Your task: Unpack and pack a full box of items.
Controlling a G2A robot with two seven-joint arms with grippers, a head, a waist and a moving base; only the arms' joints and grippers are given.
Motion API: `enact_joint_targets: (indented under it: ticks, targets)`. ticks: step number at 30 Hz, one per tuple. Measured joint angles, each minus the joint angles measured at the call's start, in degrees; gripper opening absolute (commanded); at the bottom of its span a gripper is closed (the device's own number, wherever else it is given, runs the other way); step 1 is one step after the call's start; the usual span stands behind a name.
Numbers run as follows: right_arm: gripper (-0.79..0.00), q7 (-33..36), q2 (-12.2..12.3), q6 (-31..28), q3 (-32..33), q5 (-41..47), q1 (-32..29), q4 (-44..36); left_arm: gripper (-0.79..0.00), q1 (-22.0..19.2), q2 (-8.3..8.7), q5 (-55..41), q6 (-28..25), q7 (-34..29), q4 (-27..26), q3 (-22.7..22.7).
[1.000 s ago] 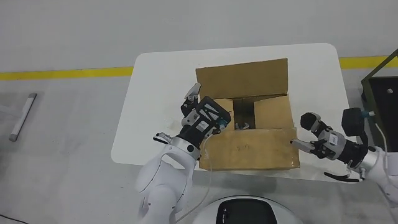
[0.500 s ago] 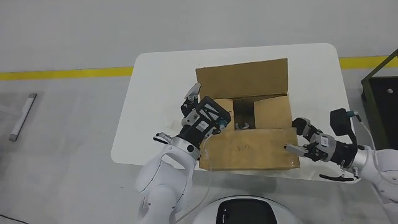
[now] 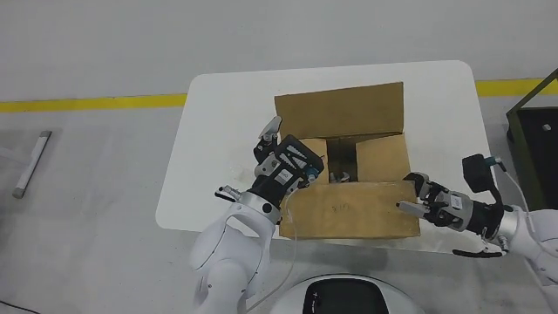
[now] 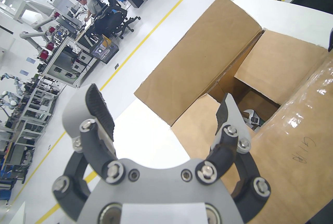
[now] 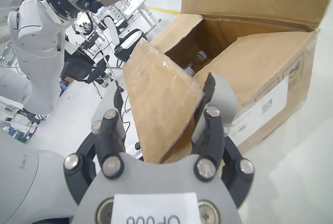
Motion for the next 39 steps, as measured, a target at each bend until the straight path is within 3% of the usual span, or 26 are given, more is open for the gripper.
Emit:
enact_joint_targets:
  ticks: [5,6,7,8,20,29,39]
  targets:
    - [-0.462,3.74,0.44,1.49,-1.17,1.73,0.80,0.70,0.000,0.00,0.00,0.00,0.00,0.00,0.00,0.00]
    - [-0.545,4.10,0.50,1.95,-1.34,2.24,0.95,0.84,0.000,0.00,0.00,0.00,0.00,0.00,0.00,0.00]
    - [-0.693,4.43,0.57,2.55,-1.43,2.83,1.20,1.02,0.000,0.00,0.00,0.00,0.00,0.00,0.00,0.00]
    - [-0.785,4.58,0.62,2.92,-1.44,3.11,1.42,1.10,0.000,0.00,0.00,0.00,0.00,0.00,0.00,0.00]
    - [-0.785,1.76,1.00,3.95,-1.18,1.97,5.86,0.22,0.000,0.00,0.00,0.00,0.00,0.00,0.00,0.00]
    - [-0.785,-4.18,0.99,-2.08,-2.13,-8.19,12.65,-1.88,0.000,0.39,0.04,-0.03,0.51,0.82,0.16,-0.07]
    - [-0.785,-17.49,0.34,-9.08,-1.44,-23.01,6.38,-5.06,0.000,0.33,0.33,2.39,0.87,1.78,1.13,0.47]
